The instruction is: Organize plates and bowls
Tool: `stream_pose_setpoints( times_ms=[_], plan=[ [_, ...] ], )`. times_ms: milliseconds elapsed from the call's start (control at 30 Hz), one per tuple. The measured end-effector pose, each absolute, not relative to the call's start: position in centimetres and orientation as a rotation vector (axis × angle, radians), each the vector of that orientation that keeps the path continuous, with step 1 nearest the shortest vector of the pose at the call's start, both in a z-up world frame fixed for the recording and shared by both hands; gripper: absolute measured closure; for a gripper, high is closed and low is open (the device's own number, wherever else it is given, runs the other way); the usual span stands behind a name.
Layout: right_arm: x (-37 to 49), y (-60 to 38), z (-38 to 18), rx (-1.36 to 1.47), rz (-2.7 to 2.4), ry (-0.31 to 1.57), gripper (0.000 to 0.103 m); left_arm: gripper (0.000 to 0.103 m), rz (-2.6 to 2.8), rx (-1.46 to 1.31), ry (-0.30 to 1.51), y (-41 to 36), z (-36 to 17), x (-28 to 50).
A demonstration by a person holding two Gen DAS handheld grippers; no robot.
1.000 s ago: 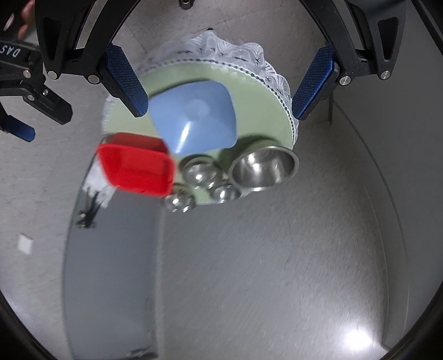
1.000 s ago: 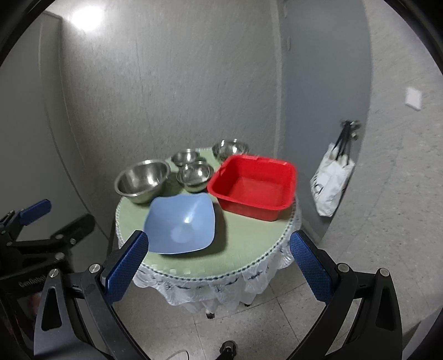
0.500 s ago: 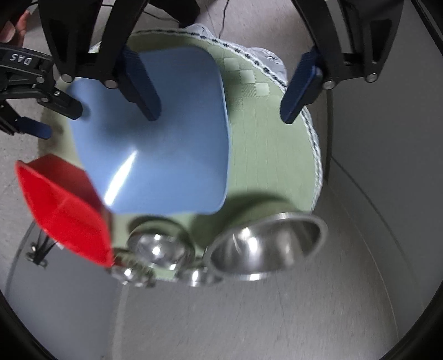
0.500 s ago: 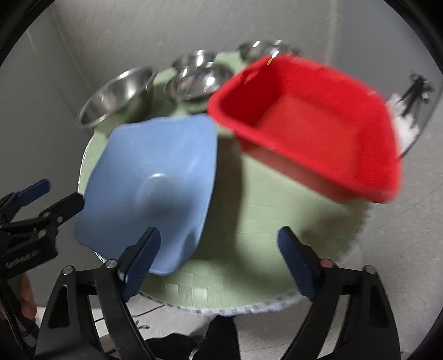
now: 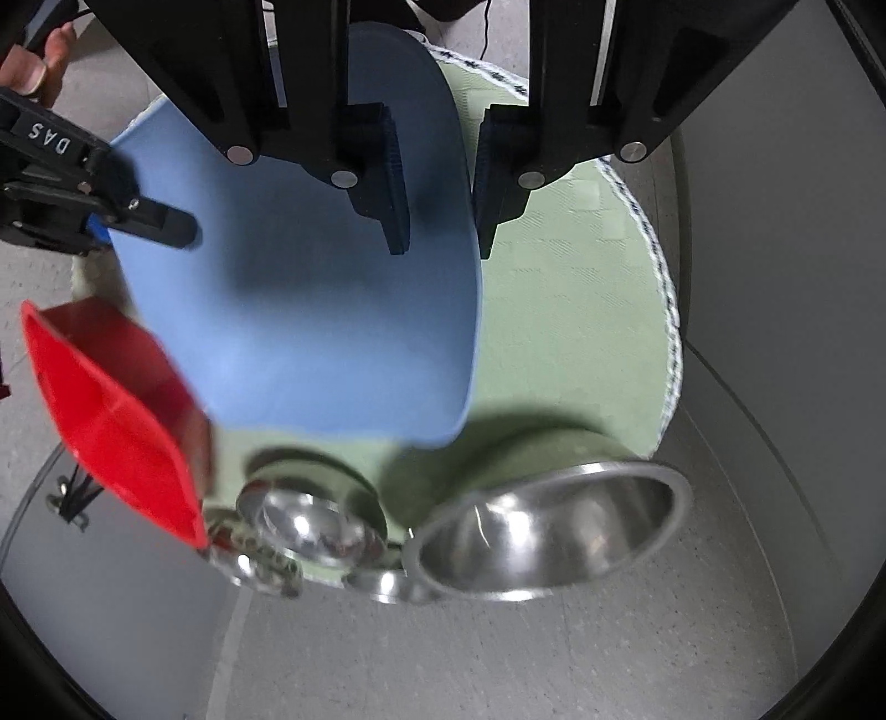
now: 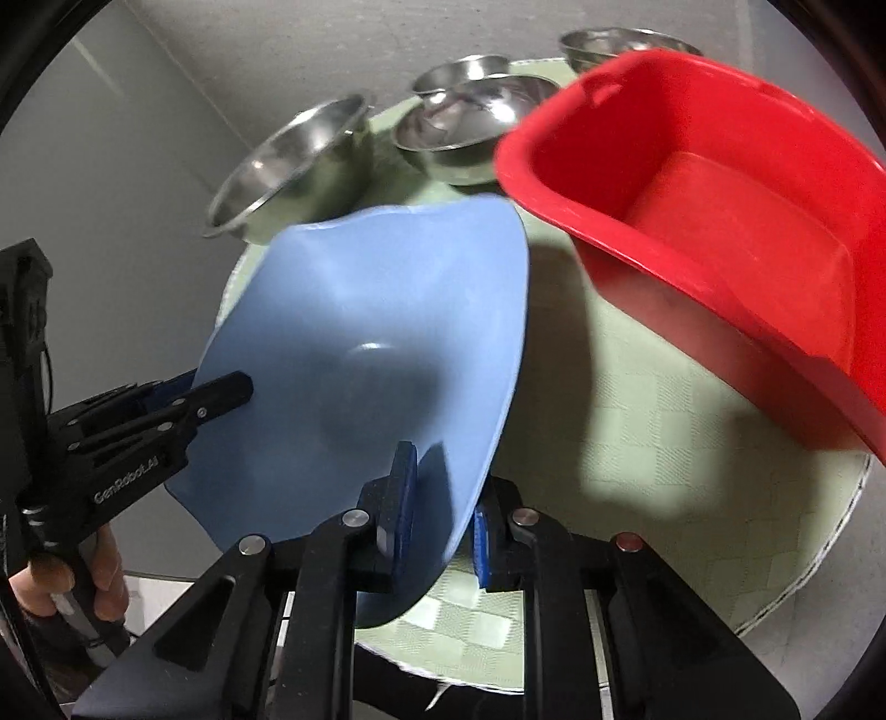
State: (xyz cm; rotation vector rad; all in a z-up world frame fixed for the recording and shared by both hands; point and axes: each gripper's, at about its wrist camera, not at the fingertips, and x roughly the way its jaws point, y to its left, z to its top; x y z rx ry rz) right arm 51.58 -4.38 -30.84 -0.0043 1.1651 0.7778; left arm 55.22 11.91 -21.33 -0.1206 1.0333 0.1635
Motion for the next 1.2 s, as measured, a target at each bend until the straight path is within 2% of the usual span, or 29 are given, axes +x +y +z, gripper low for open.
stream_pose_setpoints(
  times_ms=[400, 667, 900, 1200],
  plan=[
    [50.3, -4.3, -24.2, 0.031, 0.898, 1.051, 0.086, 0.085, 0.187, -0.076, 0.848, 12.0, -14.3, 52.0],
    [53.2, -5.3, -20.0, 0.066, 0.825, 0.962, 0.086, 0.085, 0.093, -0.04, 0.739, 10.5, -10.8, 54.8],
    [55.8, -3.3, -18.0, 0.061, 0.778, 0.914, 0.086, 0.084, 0.072, -0.015, 0.717, 13.6, -11.0, 57.6],
    [59.4, 4.6, -20.1, 0.063, 0.79, 0.976, 0.085, 0.084, 0.112, -0.011, 0.782, 20.6, -13.9, 63.1]
  ],
)
